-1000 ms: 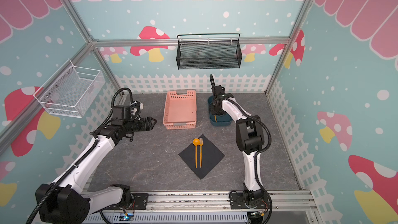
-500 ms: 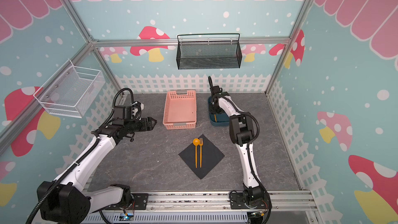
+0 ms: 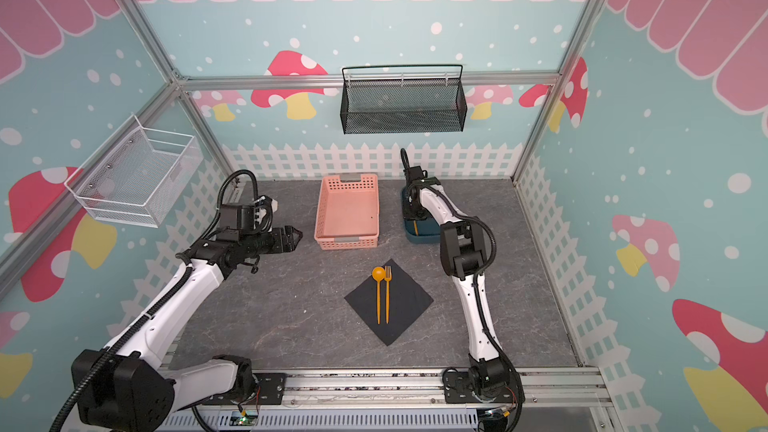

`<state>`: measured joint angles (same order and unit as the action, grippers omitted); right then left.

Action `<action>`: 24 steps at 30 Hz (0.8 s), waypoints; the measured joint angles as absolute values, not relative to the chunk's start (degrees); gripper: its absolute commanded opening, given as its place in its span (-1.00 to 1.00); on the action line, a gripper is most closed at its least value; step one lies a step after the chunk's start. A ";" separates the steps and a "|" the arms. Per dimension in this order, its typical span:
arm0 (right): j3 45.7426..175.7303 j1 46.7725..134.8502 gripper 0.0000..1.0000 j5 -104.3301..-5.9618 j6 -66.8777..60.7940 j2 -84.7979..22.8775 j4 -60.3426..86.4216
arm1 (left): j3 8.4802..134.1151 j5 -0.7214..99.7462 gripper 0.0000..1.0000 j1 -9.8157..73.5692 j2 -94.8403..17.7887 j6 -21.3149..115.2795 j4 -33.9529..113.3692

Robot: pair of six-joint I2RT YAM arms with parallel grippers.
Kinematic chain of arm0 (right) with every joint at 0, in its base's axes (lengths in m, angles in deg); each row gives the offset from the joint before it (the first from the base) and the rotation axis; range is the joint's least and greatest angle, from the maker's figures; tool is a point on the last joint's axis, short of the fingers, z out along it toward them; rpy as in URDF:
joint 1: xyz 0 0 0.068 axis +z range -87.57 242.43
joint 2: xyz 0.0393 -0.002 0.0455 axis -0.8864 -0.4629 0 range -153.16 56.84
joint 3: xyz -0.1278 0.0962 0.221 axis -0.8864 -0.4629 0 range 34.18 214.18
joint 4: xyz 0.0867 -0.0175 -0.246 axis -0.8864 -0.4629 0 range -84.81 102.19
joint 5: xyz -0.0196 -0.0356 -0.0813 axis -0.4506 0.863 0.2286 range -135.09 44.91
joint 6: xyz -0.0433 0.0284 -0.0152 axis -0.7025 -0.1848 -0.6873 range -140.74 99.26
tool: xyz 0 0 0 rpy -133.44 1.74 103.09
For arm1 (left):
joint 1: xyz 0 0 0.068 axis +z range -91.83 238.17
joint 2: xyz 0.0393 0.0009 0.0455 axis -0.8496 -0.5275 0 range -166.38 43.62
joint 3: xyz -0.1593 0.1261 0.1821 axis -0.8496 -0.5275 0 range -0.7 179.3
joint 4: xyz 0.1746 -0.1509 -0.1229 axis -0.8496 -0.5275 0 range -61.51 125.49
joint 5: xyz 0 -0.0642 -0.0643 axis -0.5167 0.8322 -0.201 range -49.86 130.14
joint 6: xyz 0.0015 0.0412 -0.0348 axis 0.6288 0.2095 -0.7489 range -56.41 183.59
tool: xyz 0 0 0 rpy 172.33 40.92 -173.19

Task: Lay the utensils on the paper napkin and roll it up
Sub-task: 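Lower the right gripper into the teal tub and grasp the yellow knife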

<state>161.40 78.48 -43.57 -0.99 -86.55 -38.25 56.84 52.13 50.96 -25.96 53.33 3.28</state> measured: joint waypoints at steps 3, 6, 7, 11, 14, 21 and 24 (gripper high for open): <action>161.45 78.46 -0.61 -43.51 -0.97 -86.55 -38.57 | 56.84 52.13 0.68 50.96 -25.96 53.35 3.28; 161.45 78.26 -0.62 -43.75 -0.97 -86.55 -38.92 | 56.84 52.13 0.68 50.96 -25.96 53.33 3.28; 161.45 78.15 -0.63 -43.90 -0.99 -86.55 -39.08 | 56.84 52.13 0.68 50.96 -25.96 53.35 3.26; 161.45 77.39 -0.64 -44.84 -1.04 -86.55 -39.67 | 56.84 52.13 0.68 50.96 -25.96 53.35 3.28; 161.45 76.76 -0.65 -45.83 -1.21 -86.55 -40.13 | 56.84 52.13 0.68 50.96 -25.96 53.35 3.26; 161.64 76.23 -0.70 -46.44 -1.93 -86.60 -41.31 | 56.84 52.13 0.68 50.96 -25.96 53.35 3.26; 161.99 76.23 -0.76 -46.35 -2.04 -86.77 -41.68 | 56.84 52.13 0.68 50.96 -25.96 53.33 3.26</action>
<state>161.99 76.23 -46.35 -2.04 -86.77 -41.68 56.84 52.13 50.96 -25.96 53.33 3.26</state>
